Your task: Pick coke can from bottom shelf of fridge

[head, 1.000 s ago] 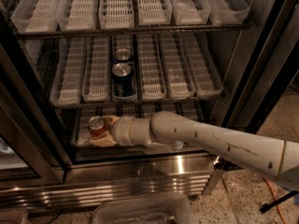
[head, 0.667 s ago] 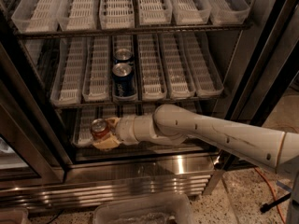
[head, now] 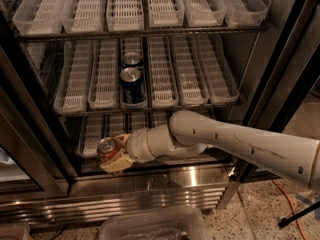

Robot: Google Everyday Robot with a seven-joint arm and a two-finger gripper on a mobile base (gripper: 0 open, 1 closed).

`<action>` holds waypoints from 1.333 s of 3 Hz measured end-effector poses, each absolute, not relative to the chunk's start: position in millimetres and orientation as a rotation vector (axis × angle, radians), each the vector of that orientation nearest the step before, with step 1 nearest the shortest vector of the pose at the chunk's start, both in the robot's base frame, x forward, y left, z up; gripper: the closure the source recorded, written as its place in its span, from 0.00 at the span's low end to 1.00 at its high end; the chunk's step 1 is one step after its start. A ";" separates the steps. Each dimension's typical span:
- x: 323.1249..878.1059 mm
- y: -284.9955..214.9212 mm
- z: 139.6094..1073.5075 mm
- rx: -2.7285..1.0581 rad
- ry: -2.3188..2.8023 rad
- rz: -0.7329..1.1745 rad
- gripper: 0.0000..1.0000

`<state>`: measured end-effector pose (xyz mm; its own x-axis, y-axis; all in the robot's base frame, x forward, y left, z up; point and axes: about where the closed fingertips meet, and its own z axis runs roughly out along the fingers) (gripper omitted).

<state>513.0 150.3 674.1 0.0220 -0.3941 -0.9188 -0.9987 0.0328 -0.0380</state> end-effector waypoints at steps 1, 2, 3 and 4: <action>490.6 141.9 685.9 -1.486 1.518 0.923 1.00; 481.3 126.4 707.4 -1.489 1.550 0.923 1.00; 480.8 109.9 733.5 -1.531 1.593 0.957 1.00; 482.6 93.8 759.4 -1.573 1.640 0.985 1.00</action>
Offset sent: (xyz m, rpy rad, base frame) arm -0.0469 -0.0538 0.0673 -0.0711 0.0750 -0.0082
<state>482.6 93.8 759.4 -0.0658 -0.5061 -0.8600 -0.9969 -0.0039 0.0785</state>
